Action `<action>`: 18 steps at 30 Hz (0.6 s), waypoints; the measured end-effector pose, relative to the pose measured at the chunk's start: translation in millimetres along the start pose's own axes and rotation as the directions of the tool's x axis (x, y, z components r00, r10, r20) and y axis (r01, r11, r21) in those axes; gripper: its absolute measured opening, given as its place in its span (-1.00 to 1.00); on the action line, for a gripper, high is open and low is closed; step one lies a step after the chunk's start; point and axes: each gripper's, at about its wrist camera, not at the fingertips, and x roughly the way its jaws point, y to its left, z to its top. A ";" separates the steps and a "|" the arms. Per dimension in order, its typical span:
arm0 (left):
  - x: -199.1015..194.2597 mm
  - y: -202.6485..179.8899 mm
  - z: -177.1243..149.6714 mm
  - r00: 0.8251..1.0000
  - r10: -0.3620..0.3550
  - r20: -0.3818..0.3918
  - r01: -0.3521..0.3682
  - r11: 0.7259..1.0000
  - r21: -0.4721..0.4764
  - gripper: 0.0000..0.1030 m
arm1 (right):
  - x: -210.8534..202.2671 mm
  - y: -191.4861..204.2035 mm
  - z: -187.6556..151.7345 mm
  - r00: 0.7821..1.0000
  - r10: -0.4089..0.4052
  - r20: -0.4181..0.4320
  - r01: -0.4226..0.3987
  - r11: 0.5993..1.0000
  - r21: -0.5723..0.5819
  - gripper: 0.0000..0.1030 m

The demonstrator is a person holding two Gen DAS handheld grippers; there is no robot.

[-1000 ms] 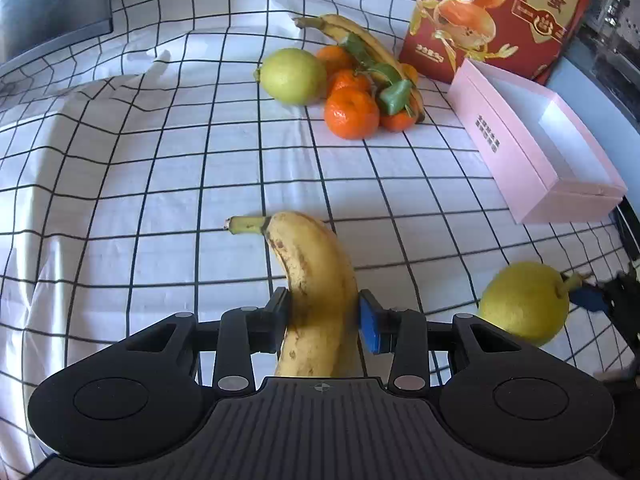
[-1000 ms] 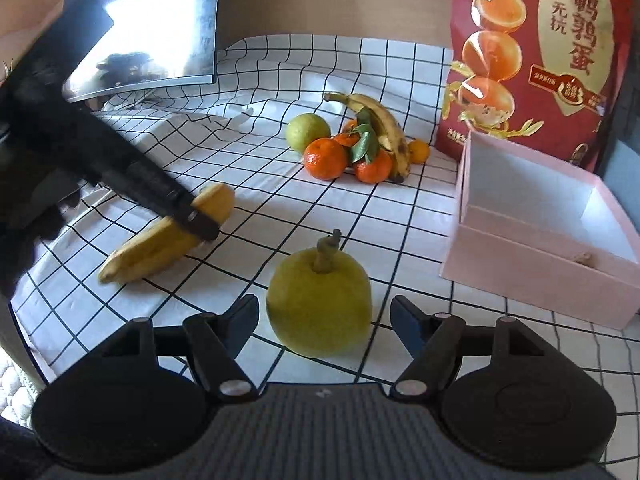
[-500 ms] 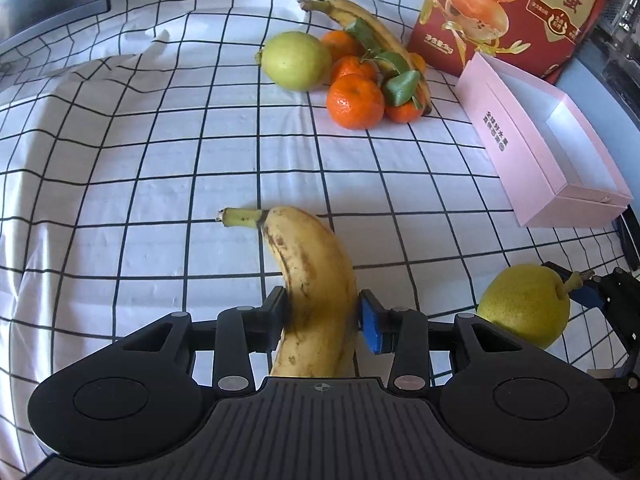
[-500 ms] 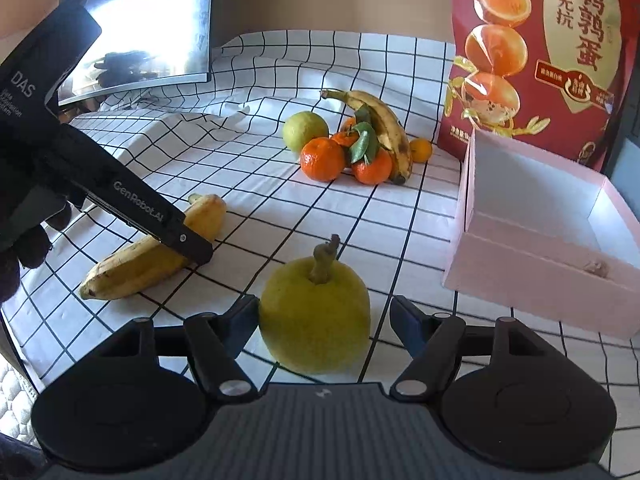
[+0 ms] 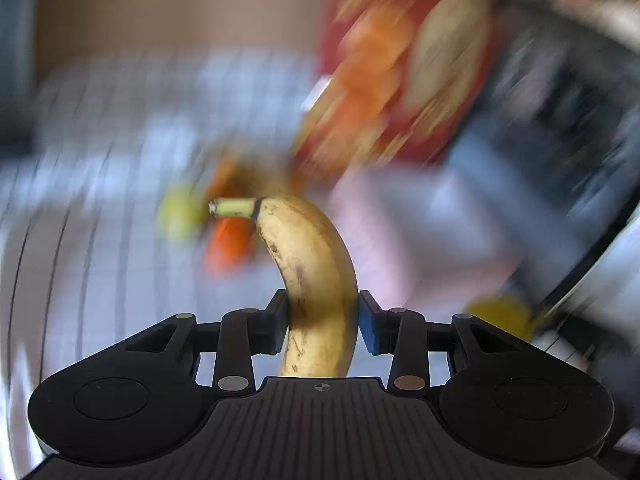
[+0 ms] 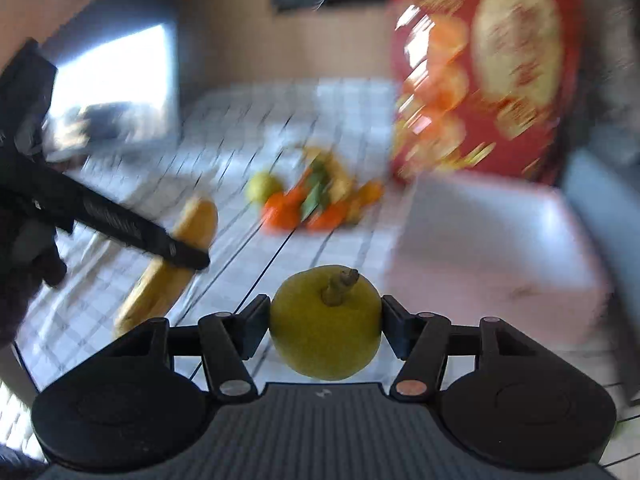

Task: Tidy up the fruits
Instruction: 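Carry the banana into the pink box and open the left tool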

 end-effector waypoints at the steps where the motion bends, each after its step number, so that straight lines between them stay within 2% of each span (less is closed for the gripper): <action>1: -7.5 -11.7 20.4 0.998 -0.042 0.053 0.041 0.999 0.016 -0.20 | -12.3 -7.2 6.6 0.999 -0.030 0.031 0.030 1.000 0.004 0.16; 4: -15.2 -44.2 75.9 0.975 -0.160 0.157 0.154 0.987 0.047 -0.20 | -48.5 -26.9 22.6 0.984 -0.133 0.115 0.134 0.991 0.001 0.16; 8: 25.1 -81.4 118.0 0.956 -0.257 0.144 0.256 0.966 0.025 -0.20 | -80.1 -49.3 23.9 0.953 -0.261 0.155 0.260 0.965 0.028 0.16; 10: 63.9 -98.8 124.9 0.956 -0.277 0.094 0.278 0.961 0.002 -0.20 | -88.6 -60.9 14.4 0.938 -0.317 0.141 0.309 0.948 0.074 0.16; 12: 104.2 -111.1 121.5 0.954 -0.299 0.004 0.299 0.953 -0.050 -0.20 | -92.6 -72.6 1.6 0.928 -0.357 0.103 0.344 0.930 0.131 0.16; 14: 145.1 -120.2 111.5 0.945 -0.320 -0.075 0.313 0.946 -0.088 -0.20 | -95.0 -80.2 -13.4 0.920 -0.387 0.054 0.373 0.910 0.180 0.16; 17: 194.1 -126.8 90.6 0.938 -0.311 -0.155 0.291 0.946 -0.140 -0.21 | -99.9 -89.9 -37.0 0.907 -0.422 -0.019 0.414 0.880 0.233 0.16; 18: 211.0 -125.1 84.6 0.928 -0.323 -0.189 0.289 0.939 -0.186 -0.21 | -101.1 -92.4 -42.5 0.902 -0.430 -0.038 0.425 0.871 0.245 0.16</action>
